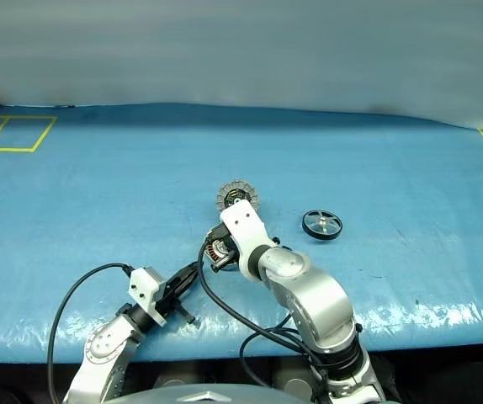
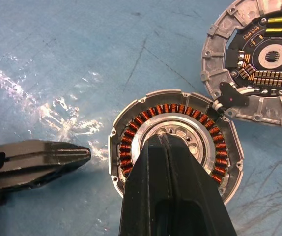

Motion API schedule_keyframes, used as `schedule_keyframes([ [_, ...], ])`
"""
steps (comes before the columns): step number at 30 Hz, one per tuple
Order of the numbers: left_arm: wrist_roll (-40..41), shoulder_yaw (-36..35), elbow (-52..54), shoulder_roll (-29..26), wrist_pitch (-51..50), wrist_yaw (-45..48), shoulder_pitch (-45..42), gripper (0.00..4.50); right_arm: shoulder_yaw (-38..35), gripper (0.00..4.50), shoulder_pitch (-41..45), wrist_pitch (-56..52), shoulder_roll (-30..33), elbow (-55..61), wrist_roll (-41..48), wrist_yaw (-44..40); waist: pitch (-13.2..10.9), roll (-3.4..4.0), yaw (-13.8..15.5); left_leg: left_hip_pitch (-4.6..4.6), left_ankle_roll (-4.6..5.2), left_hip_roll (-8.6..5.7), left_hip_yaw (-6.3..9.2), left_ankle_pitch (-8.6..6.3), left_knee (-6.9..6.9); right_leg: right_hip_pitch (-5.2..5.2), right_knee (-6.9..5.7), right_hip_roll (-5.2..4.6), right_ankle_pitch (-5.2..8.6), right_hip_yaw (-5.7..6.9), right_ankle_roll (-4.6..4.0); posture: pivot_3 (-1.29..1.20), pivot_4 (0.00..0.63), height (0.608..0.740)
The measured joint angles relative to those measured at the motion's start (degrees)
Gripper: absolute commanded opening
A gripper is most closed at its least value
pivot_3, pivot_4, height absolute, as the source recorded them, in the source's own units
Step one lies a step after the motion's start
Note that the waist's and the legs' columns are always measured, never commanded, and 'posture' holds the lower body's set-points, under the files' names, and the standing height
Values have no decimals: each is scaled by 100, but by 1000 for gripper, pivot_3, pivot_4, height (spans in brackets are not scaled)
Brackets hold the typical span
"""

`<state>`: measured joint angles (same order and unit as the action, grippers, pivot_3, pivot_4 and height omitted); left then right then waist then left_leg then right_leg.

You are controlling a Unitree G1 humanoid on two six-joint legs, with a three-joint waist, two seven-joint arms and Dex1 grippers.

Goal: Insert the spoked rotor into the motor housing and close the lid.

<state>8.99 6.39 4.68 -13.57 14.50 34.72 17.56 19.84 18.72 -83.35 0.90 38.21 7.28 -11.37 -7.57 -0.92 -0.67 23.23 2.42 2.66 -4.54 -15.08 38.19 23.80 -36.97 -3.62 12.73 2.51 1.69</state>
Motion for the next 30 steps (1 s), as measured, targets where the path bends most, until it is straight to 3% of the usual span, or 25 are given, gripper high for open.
schedule_keyframes([
  [7,-344,147,0,-51,218,-167,-34,0,-41,13,69,-98,-114,-334,10,161,0,2,-17,0,0,2,1,0,0,1,0,3,0,2,1,0,150,740],
  [30,-331,217,-224,-40,231,-227,-67,0,181,13,215,271,-7,-1015,115,159,-1,3,-60,17,0,3,3,0,-1,18,1,3,-1,4,3,0,150,740],
])
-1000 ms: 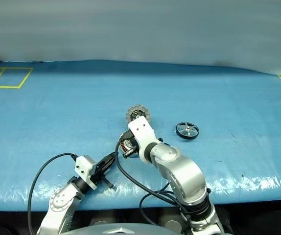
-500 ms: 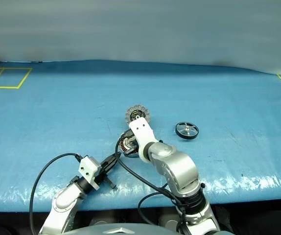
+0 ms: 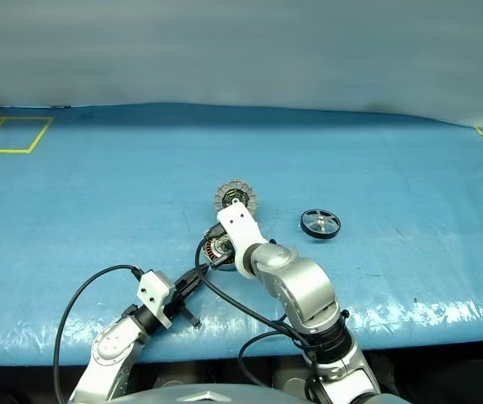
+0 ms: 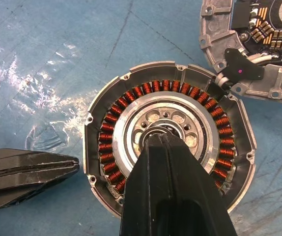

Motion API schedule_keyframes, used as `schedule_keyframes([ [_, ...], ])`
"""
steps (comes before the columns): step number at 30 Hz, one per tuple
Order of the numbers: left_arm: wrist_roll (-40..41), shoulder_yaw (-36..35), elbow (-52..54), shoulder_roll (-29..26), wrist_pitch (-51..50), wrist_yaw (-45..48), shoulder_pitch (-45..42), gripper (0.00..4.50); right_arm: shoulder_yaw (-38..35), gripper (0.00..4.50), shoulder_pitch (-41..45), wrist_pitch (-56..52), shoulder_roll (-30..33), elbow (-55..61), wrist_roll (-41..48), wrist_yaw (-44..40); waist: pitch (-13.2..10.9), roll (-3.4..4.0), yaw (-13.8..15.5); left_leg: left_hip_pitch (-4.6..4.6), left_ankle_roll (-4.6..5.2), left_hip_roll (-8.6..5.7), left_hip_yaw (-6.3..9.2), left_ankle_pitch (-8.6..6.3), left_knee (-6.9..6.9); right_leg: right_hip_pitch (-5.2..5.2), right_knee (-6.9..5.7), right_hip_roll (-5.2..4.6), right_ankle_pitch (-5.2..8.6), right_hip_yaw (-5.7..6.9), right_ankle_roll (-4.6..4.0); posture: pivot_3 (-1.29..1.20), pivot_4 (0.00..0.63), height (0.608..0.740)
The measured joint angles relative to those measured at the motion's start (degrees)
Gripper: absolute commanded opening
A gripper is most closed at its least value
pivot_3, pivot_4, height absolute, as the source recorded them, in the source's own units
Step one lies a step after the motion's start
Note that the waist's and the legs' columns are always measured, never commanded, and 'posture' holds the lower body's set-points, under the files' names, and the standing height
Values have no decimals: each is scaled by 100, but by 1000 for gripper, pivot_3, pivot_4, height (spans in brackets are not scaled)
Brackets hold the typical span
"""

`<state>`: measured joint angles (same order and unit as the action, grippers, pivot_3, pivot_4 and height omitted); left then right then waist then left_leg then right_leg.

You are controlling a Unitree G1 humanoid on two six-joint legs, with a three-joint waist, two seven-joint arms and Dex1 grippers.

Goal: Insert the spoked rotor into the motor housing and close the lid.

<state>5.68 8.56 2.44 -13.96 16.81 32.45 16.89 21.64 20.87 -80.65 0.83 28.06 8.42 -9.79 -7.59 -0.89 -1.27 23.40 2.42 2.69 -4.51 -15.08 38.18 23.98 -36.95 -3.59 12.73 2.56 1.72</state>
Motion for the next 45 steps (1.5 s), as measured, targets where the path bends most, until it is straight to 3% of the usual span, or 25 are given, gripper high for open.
schedule_keyframes([
  [28,-1,2,-32,24,3,-120,20,0,43,13,307,55,104,-402,94,228,3,0,-4,20,1,-1,-5,2,3,33,-3,0,-7,-6,11,0,150,740],
  [45,2,5,-32,19,3,-115,26,0,282,13,186,53,427,-31,262,56,2,0,-4,28,2,-2,-6,2,0,35,-2,0,-7,-6,11,0,150,740],
])
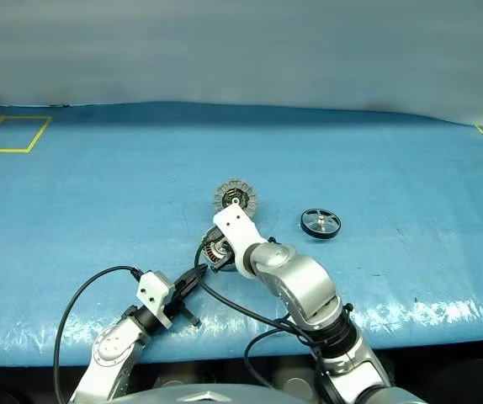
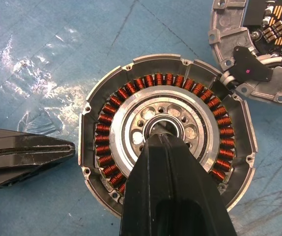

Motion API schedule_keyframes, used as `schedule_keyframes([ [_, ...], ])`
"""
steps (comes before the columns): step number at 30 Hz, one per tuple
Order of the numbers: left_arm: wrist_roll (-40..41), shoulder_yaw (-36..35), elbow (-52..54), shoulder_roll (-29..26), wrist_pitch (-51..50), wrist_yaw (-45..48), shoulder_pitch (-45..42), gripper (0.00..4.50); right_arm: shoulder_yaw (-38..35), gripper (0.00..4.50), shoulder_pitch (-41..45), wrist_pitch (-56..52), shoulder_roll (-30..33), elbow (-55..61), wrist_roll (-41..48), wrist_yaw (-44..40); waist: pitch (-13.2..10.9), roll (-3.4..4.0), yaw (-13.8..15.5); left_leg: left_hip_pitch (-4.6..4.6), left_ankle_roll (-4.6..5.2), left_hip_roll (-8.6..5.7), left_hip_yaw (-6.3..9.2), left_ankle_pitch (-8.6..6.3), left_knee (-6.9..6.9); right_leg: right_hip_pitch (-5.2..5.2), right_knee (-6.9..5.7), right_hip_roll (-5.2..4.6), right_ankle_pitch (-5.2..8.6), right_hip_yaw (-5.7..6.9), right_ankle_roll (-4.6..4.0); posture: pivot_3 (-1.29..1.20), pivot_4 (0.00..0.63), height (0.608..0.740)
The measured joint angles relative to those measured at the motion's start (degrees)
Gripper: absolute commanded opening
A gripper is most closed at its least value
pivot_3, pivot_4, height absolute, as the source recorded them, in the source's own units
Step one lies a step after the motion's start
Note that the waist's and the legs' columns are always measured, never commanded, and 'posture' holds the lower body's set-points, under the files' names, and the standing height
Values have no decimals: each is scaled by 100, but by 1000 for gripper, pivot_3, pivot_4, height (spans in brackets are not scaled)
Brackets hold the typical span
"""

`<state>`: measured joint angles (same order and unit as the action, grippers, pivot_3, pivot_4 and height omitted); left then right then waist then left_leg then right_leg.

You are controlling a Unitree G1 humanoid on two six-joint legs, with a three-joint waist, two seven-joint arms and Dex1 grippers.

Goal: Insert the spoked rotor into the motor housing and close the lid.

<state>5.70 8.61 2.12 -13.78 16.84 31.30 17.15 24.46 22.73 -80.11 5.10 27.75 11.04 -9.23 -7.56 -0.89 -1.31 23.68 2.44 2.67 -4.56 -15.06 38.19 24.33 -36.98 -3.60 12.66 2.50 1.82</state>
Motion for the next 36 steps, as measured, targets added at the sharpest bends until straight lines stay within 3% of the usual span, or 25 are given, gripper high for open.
schedule_keyframes([
  [26,-2,4,-23,13,0,-6,-28,0,-40,13,30,144,-104,-103,-94,155,0,0,0,1,0,0,-3,0,0,1,0,0,-1,-2,1,0,150,740],
  [36,8,0,-44,-11,-1,14,-73,0,-1140,13,-750,513,342,1364,710,-672,0,0,12,3,0,0,1,0,0,0,2,1,1,-1,1,0,150,740],
])
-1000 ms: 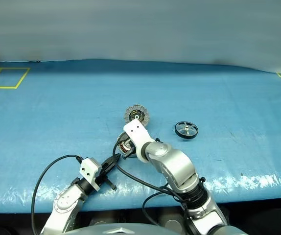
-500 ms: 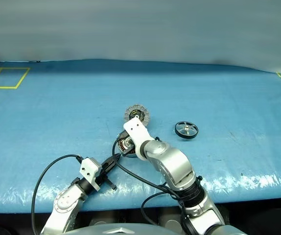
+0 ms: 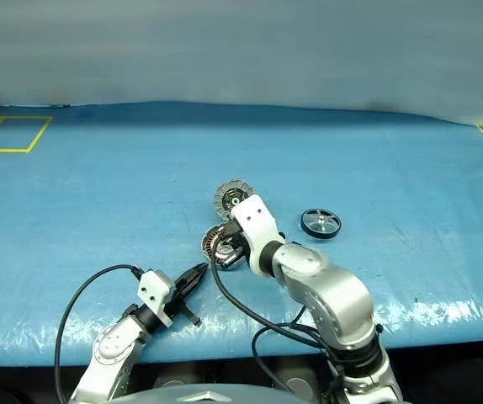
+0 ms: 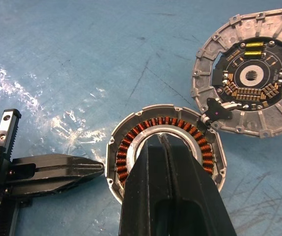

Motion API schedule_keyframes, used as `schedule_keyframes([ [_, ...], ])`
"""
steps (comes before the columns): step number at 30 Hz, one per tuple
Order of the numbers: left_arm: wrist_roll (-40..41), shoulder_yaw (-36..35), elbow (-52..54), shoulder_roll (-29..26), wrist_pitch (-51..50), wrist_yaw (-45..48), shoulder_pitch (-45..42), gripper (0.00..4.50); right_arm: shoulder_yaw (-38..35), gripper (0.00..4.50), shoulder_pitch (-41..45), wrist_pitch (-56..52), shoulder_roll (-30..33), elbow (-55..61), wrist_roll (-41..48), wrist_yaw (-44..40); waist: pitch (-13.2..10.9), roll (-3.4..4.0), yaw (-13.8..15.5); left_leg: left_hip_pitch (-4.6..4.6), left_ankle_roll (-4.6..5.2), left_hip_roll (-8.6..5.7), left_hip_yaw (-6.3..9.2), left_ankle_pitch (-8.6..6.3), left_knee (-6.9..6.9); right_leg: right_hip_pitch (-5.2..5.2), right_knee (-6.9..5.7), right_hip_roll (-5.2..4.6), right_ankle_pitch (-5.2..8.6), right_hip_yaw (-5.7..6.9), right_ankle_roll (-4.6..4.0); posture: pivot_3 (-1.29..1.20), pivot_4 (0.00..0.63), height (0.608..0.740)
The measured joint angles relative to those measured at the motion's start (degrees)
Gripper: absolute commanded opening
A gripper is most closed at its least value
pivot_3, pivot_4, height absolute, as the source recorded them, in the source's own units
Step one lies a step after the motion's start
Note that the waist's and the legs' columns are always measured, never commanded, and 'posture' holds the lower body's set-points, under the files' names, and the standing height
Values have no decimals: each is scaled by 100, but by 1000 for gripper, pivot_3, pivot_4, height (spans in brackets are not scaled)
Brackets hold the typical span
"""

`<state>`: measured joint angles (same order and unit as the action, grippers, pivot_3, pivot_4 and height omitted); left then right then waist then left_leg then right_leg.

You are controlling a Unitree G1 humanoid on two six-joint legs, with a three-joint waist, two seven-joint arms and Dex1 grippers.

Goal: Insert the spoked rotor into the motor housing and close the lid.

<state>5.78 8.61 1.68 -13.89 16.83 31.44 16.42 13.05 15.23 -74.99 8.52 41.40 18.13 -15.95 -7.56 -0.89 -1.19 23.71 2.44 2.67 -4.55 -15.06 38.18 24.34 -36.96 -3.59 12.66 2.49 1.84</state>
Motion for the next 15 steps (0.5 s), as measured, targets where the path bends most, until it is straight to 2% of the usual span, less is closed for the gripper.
schedule_keyframes([
  [4,116,-11,-1,-39,-47,99,-15,0,-657,13,-357,-47,78,7,50,68,0,0,2,0,0,0,-5,0,2,0,0,-1,-1,-4,0,0,150,740],
  [7,217,-8,-1,-67,-141,186,-55,0,-1024,539,-404,-6,178,-91,-142,353,0,0,6,-1,0,-1,-7,0,2,0,-1,0,-1,-5,0,0,150,740],
  [14,216,-5,12,-124,-229,239,-92,0,-1634,2817,-297,58,459,-518,-689,1003,1,3,10,-2,0,-1,-9,1,1,0,-2,5,-1,-10,1,0,150,740],
  [15,216,-5,21,-124,-244,238,-93,0,-1644,2817,-260,54,490,-564,-750,1068,2,4,10,-2,0,-1,-8,1,1,0,-3,5,-1,-10,0,0,150,740],
])
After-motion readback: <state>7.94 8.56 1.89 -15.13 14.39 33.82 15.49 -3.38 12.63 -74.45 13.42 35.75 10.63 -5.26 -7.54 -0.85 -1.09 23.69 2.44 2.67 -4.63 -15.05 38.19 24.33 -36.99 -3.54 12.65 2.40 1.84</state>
